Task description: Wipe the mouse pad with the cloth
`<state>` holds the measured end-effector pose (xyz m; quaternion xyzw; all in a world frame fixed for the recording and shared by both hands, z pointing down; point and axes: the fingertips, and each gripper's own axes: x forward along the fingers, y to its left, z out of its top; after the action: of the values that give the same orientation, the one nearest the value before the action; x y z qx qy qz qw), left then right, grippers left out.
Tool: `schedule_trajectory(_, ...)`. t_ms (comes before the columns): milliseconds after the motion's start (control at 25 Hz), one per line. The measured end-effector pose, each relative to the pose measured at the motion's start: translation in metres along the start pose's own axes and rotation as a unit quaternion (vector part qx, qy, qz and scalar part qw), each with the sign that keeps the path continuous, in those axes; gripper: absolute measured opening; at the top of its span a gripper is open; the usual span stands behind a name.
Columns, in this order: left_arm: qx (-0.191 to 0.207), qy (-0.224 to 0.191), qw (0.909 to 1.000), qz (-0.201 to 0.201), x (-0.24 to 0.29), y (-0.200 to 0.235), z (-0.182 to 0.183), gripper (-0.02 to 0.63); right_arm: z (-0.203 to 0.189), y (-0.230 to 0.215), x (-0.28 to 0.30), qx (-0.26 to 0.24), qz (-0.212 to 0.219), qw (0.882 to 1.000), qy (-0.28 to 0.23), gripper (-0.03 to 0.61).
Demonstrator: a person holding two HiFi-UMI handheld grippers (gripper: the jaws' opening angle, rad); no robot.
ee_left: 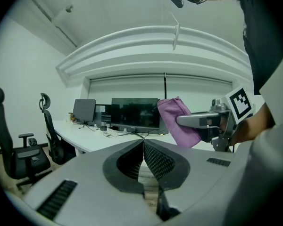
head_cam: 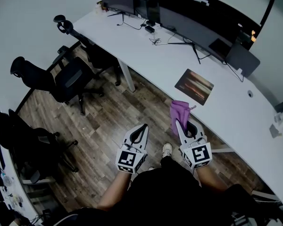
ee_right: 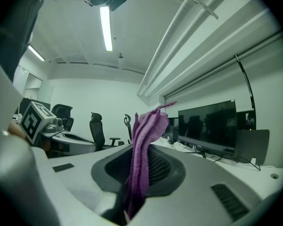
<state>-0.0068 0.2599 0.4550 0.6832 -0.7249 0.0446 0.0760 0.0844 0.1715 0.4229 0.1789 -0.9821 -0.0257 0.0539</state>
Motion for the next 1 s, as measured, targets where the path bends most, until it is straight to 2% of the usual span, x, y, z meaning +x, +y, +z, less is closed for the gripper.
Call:
schedule_trajectory(280, -0.007, 0.004, 0.9999, 0.011, 0.045, 0.02, 0.011, 0.021, -0.003, -0.031, 0.041, 0.008, 0.029, 1.0, 0.004, 0.066)
schedule_trajectory(520, -0.006, 0.015, 0.9997, 0.02, 0.085, 0.031, 0.018, 0.021, -0.001, -0.057, 0.068, -0.005, 0.05, 0.999, 0.009, 0.066)
schedule_trajectory(640, 0.004, 0.019, 0.9997, 0.012, 0.111, 0.028, 0.022, 0.021, -0.006, -0.075, 0.075, -0.005, 0.052, 0.998, 0.018, 0.066)
schedule_trajectory(1000, -0.01, 0.026, 0.9995, 0.014, 0.155, 0.032, 0.017, 0.021, -0.022, -0.114, 0.097, 0.002, 0.048, 0.998, 0.031, 0.066)
